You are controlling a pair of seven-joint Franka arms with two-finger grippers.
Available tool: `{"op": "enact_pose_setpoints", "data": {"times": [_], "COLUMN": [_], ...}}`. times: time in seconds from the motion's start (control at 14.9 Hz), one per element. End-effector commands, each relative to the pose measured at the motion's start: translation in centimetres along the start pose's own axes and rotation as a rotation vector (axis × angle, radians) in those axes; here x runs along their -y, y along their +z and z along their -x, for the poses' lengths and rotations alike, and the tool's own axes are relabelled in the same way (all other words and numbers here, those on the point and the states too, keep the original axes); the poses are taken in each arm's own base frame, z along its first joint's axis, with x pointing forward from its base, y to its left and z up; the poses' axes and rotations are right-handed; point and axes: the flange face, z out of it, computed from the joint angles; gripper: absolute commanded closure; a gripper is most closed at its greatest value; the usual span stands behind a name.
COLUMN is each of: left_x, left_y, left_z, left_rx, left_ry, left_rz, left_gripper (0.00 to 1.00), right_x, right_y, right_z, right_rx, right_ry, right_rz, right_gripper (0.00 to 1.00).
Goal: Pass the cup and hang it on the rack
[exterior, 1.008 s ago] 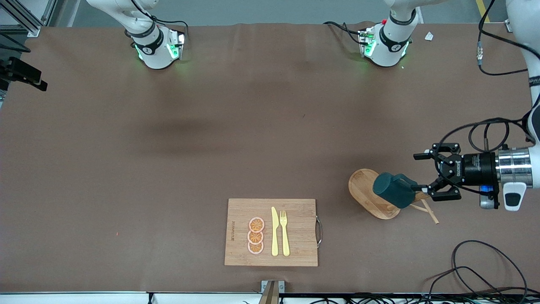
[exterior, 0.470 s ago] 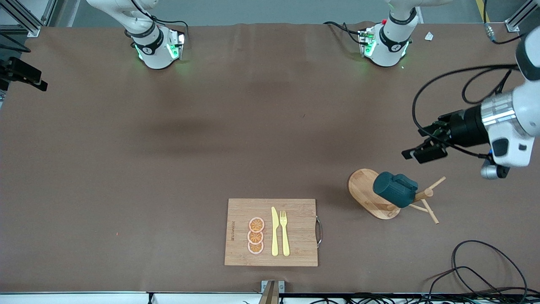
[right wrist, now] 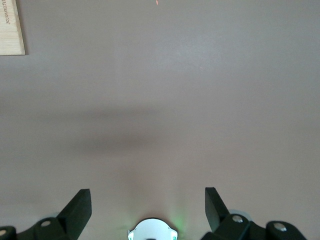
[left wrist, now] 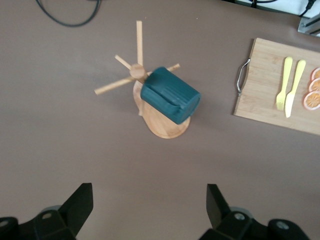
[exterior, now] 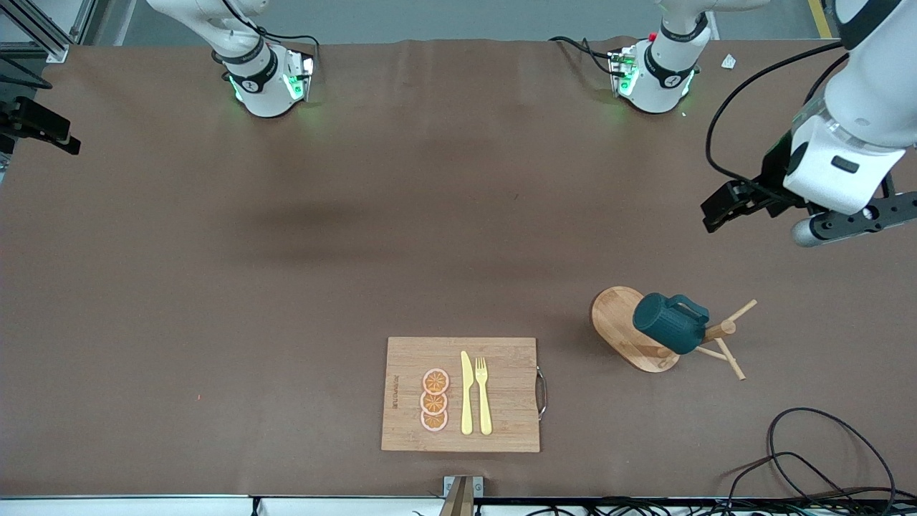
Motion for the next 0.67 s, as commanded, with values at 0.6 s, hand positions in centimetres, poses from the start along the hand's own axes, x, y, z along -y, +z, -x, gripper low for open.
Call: {"op": "enact_pose_setpoints", "data": {"times": [0.6], "left_x": [8.7], "left_y": [-0.2], "left_z": [8.4], "left_rx": [0.059], "left_ry": [0.157], "left_rz": [-0.028], "left_gripper": [0.0], "right_x": [-0.3], "right_y": [-0.2], "right_z": [0.8], "right_rx": [-0.007], "right_ry": [-0.012], "right_rz": [-0.011], "right_gripper": [0.0]}}
